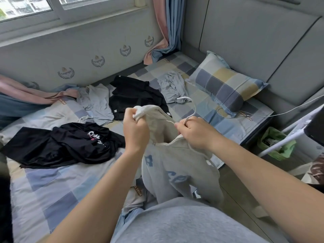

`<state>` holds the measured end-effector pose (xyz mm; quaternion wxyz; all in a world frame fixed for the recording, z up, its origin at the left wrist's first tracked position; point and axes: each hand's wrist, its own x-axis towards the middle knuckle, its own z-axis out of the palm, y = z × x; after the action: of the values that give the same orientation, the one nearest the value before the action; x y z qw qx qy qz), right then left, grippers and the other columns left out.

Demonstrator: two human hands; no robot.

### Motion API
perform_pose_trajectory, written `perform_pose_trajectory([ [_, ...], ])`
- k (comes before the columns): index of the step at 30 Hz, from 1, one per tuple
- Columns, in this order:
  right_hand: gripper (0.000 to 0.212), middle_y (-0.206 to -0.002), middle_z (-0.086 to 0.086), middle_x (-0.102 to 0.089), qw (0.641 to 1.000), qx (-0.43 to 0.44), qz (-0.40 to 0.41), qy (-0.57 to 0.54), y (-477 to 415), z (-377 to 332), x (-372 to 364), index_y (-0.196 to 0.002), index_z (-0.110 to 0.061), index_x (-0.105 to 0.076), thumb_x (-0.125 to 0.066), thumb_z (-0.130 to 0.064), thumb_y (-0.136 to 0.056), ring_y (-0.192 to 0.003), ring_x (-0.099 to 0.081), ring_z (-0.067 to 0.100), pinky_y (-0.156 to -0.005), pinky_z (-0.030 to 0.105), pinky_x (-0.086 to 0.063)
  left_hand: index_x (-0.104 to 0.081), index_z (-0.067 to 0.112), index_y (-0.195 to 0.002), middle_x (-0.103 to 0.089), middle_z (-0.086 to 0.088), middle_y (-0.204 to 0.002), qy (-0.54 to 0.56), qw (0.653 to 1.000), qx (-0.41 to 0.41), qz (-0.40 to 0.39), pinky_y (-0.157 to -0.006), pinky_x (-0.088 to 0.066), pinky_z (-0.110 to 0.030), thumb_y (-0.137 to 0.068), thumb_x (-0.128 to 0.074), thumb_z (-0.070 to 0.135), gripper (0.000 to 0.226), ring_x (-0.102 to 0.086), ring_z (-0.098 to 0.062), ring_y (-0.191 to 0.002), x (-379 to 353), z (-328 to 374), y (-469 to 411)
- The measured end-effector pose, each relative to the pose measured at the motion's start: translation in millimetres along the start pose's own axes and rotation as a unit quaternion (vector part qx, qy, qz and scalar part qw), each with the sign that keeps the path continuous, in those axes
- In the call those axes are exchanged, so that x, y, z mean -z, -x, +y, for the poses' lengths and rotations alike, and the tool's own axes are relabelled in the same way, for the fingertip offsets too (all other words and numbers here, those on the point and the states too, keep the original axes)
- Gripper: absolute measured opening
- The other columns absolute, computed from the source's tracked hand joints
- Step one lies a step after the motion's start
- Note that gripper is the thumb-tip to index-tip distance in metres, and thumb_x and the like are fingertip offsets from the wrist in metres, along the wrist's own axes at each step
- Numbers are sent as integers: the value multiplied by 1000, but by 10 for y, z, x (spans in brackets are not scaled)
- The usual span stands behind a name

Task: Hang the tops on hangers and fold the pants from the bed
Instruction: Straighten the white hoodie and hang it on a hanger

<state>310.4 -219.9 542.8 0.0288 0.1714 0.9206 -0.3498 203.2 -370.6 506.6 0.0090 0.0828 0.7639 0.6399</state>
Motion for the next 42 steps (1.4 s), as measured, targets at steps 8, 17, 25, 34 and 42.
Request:
perform_pose_trajectory([
  [8,32,-83,4,-56,983,-24,-94,156,0,-142,-56,-73,-19,-52,-37,-30,-99,-82,-53,31,-61,33,-35,-64,14,-89,-59,11,-73,-73,986,-113,-97,-59,-41,-18,-93,-50,4,18,-49,-2,-64,-22,292,-220],
  [17,28,-92,7,-55,979,-59,-118,159,-120,-92,-135,-89,-10,-55,-39,-30,-99,-90,-58,33,-71,36,-45,-68,20,-90,-64,16,-74,-76,982,-151,-88,-62,-45,-17,-84,-48,-5,33,-57,-1,-71,-44,369,-203],
  [25,27,-86,-4,-54,977,-11,-68,201,-138,-162,35,-87,-18,-58,-41,-35,-98,-89,-53,26,-68,33,-34,-69,13,-91,-66,3,-77,-178,969,-116,-128,-55,-39,-12,-87,-47,0,26,-54,-2,-67,7,308,-370],
  [34,30,-73,2,-44,966,-72,-132,210,-285,-20,99,-66,-18,-37,-43,-19,-96,-74,-47,27,-61,33,-34,-68,15,-87,-65,5,-75,-126,981,-129,-75,-59,-44,-22,-82,-46,-3,29,-55,-6,-67,124,333,-391],
  [42,39,-63,-9,-49,982,120,-26,142,-124,-221,240,-61,-24,-52,-46,-31,-99,-62,-47,8,-57,31,-32,-60,27,-74,-62,3,-72,-181,972,-99,-111,-53,-40,-16,-84,-48,3,29,-51,-3,-61,102,303,-393],
])
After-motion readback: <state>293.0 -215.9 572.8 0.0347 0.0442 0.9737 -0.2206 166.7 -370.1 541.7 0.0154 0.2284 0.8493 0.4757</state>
